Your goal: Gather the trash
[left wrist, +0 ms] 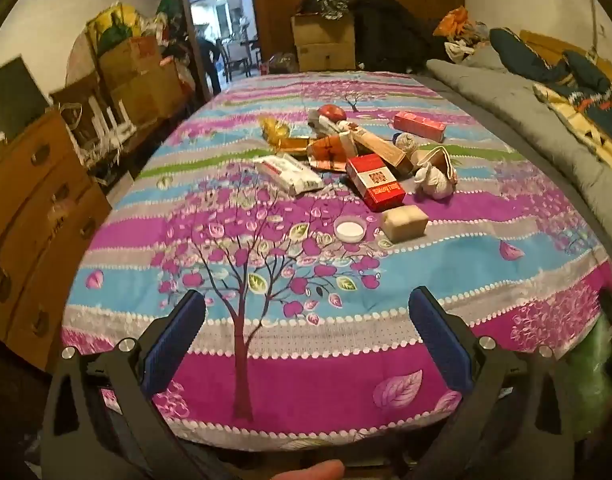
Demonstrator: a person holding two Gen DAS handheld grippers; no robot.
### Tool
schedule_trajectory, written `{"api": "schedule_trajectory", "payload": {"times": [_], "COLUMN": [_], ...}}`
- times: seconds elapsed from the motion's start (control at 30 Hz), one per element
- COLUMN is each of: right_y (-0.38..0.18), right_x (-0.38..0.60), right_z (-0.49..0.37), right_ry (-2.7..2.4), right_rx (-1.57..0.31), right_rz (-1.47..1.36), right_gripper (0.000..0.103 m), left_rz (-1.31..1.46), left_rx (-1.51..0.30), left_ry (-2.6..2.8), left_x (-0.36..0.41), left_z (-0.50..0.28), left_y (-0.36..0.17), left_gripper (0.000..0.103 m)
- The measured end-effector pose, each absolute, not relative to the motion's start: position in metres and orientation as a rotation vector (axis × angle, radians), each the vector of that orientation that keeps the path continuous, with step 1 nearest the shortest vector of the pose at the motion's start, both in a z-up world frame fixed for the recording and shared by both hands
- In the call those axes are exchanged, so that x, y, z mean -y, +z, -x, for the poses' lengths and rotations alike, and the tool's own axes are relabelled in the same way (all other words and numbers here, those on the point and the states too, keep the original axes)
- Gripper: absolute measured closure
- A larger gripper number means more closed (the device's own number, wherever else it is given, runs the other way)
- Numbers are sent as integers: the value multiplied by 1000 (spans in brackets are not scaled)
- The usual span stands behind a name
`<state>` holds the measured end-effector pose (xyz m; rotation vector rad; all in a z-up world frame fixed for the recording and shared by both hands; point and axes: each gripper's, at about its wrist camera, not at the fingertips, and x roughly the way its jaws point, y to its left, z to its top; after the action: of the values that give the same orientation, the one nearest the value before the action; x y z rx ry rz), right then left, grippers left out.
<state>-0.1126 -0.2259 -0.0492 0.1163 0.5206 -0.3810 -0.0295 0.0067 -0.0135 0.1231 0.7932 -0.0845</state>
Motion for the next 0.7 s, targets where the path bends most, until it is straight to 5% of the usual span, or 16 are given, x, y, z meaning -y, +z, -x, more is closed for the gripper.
{"api": "schedule_trajectory", "payload": {"times": [0.7], "right_y": [-78], "right_x": [243], "right_z": [95], "right_ry": [-353], "right_rx": [-661], "right_rz": [-267], "right_gripper": [4], "left_rz": [-167], "left_rx": [-734], "left_ry": [-142], "left_x": [7], "left_z": [44], "left_y": [-7], "left_gripper": [5]}}
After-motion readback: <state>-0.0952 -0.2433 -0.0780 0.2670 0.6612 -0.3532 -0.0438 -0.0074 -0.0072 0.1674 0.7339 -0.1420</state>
